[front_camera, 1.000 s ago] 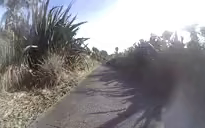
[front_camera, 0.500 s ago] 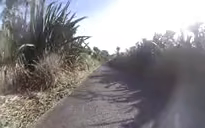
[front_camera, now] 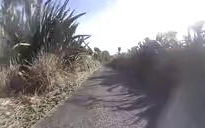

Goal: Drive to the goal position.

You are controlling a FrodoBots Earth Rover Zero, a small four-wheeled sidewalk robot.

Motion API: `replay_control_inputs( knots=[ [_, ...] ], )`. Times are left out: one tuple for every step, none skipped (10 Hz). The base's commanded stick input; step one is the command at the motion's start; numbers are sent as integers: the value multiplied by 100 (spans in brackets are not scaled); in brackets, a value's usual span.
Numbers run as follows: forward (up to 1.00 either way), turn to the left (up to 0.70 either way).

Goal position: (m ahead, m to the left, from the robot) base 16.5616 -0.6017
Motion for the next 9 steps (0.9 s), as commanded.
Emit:
replay_control_inputs(
  knots=[
    [45,0],
    [45,0],
    [45,0],
    [45,0],
    [45,0],
    [45,0],
    [45,0],
    [45,0],
    [45,0]
  ],
)
